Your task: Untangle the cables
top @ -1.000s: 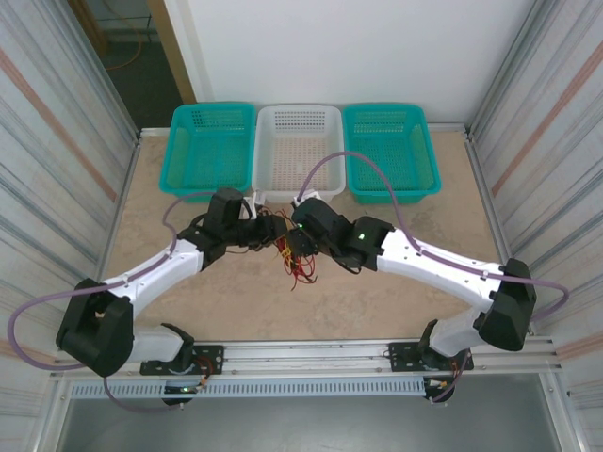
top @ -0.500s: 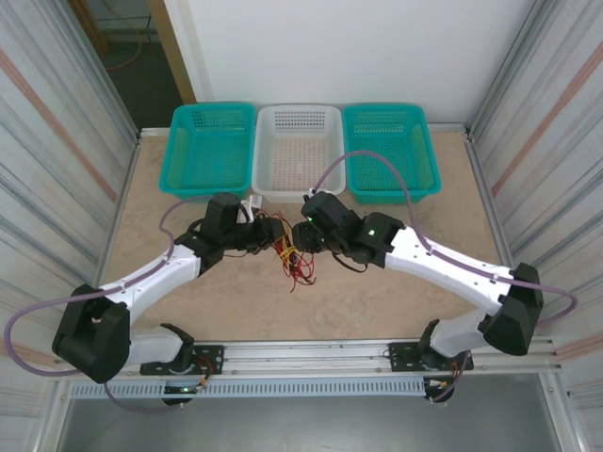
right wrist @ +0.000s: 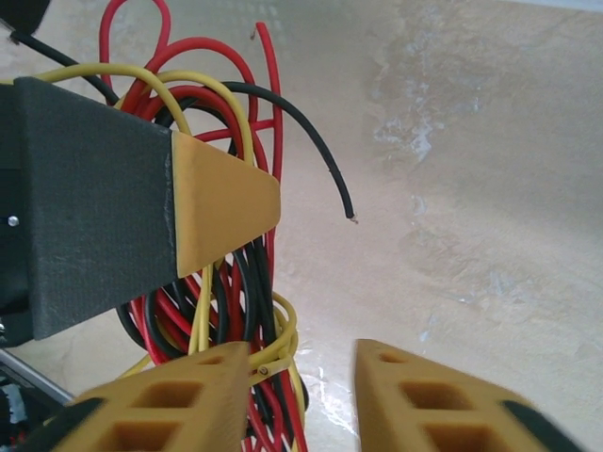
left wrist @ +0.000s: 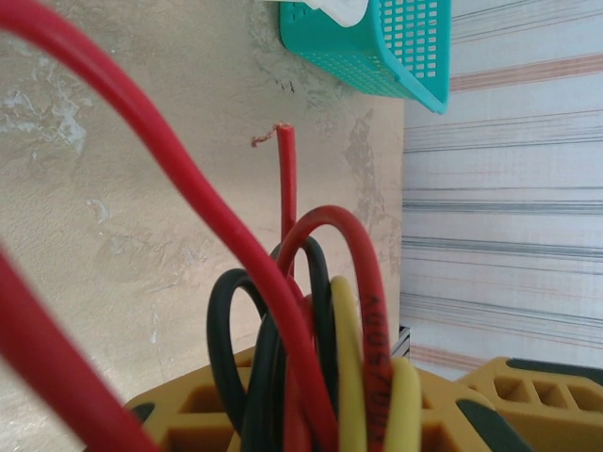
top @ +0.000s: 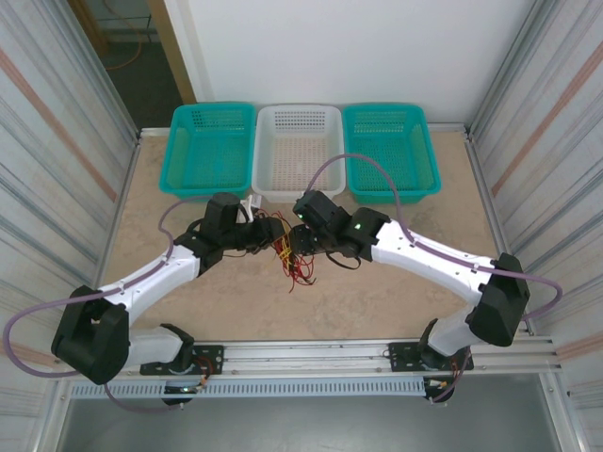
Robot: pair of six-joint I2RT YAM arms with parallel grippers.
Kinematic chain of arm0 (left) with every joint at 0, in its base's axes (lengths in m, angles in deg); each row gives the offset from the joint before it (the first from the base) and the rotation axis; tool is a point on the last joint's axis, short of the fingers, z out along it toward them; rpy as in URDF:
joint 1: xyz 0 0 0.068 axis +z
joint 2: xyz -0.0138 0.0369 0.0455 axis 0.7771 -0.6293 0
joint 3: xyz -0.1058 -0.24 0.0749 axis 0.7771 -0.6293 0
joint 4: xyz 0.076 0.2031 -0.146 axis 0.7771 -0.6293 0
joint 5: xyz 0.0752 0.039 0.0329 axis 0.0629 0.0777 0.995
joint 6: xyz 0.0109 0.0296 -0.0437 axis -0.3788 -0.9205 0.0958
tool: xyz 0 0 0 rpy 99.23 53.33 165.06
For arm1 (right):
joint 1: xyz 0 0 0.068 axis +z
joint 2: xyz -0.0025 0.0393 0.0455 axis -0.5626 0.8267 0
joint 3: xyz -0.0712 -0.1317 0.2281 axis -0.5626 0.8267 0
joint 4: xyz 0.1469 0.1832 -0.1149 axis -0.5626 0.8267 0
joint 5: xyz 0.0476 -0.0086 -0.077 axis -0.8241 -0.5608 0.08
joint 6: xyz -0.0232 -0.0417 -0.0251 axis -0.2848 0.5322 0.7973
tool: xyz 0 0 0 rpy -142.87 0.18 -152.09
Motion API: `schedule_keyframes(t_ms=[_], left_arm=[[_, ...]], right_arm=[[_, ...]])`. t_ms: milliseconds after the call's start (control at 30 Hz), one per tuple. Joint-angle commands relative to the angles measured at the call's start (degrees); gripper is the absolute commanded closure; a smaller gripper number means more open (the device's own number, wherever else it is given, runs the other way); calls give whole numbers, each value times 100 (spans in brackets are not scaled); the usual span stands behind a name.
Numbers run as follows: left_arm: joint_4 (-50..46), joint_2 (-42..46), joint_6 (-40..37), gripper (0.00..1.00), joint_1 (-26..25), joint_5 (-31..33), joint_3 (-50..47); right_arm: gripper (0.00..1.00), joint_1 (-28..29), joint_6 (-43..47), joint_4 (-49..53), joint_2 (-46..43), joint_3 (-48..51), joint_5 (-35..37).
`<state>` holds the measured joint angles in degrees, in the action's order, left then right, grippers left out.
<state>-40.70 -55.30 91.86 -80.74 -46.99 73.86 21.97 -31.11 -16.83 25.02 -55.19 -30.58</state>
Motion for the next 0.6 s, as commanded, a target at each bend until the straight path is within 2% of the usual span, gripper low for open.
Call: schedule_keyframes(t_ms=[0,167,333,500,567], left_arm=[[107,205,-103,100,3,-85,27],[444,277,-12,100,12,-131,-120],[1051,305,64,100,29,-495,-284],[2360,276,536,100,12,-977,-582],[2479,221,557,100,-22,-1072,-551]], right_arm=[[78,-14,-89,145,97,-199,-91],[100,-35,-72,183,66,-185,-71],[100,-325,-59,256,-219,-78,15],[100,-1121,-110,-35,-565,367,-696],[100,-1374,-113,-170,-695,523,-902]])
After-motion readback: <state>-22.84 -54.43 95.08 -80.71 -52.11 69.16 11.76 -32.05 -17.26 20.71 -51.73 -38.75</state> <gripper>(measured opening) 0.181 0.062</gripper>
